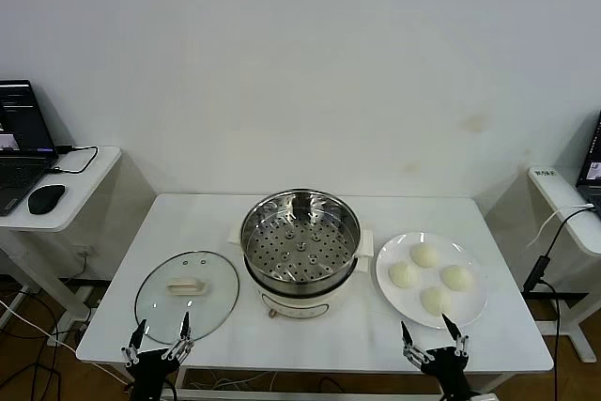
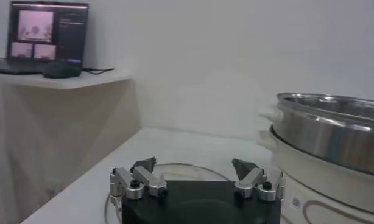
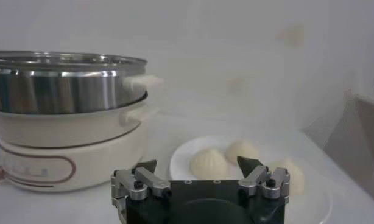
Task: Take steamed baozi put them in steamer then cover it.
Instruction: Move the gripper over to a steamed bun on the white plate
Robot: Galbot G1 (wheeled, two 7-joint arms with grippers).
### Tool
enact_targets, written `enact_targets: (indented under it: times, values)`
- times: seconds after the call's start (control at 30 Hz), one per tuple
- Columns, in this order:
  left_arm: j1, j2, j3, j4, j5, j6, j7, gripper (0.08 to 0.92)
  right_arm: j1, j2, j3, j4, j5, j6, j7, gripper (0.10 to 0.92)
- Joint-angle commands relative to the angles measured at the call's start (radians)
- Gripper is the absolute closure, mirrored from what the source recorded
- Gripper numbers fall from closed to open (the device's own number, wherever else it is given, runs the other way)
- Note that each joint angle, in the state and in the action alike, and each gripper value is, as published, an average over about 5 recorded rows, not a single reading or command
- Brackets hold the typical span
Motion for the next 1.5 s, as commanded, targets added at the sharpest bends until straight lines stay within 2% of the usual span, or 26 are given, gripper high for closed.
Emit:
enact_targets:
  times: [0.03,0.23,0.47,0.67,0.87,1.13,1.5]
  values:
    - [-0.014,0.017,-0.005,-0.005,0.059,0.052,0.032,0.177,0.049,-0.094,0.077,-0.006,-0.179,0.022,-0.013,0.203]
    - [-0.024,0.021,-0.01,0.006,0.07,0.05,0.042,0.177,0.143,-0.259,0.143,-0.073,-0.333,0.022,-0.028,0.203]
    - [-0.03,0.013,-0.018,0.014,0.082,0.046,0.045,0.177,0.325,-0.503,0.122,-0.188,-0.451,-0.064,-0.131,0.203]
    - [-0.022,-0.001,-0.029,0.02,0.099,0.041,0.045,0.177,0.577,-0.7,-0.083,-0.314,-0.466,-0.127,-0.251,0.203]
    - [-0.011,-0.003,-0.032,0.023,0.113,0.031,0.045,0.177,0.818,-0.837,-0.338,-0.423,-0.386,-0.177,-0.402,0.203]
    - [-0.011,-0.003,-0.033,0.022,0.119,0.023,0.045,0.177,1.169,-0.9,-0.75,-0.534,-0.278,-0.209,-0.566,0.203]
    - [-0.014,0.001,-0.049,0.033,0.117,0.016,0.046,0.177,1.598,-0.815,-1.234,-0.722,-0.17,-0.176,-0.8,0.203]
